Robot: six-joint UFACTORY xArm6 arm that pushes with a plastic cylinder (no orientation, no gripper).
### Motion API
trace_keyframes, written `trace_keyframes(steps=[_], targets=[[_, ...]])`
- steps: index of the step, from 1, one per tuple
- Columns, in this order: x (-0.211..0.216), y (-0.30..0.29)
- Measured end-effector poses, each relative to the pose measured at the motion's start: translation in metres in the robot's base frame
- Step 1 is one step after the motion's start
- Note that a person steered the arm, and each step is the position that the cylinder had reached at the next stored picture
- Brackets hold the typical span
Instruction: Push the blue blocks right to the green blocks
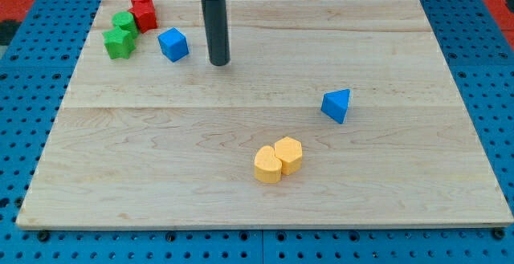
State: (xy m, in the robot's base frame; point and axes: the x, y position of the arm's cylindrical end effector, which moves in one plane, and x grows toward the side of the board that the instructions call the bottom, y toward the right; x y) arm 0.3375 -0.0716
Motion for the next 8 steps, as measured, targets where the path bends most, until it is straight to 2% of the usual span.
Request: trace_keyframes(steps=[1, 2, 3, 4, 5, 6, 8], targets=[[-0.019, -0.007], [0.019, 0.02], [0.018, -0.022], [-0.026, -0.052], [-0.019, -0.009], [-0.005, 0.087], [0.072, 0.245]])
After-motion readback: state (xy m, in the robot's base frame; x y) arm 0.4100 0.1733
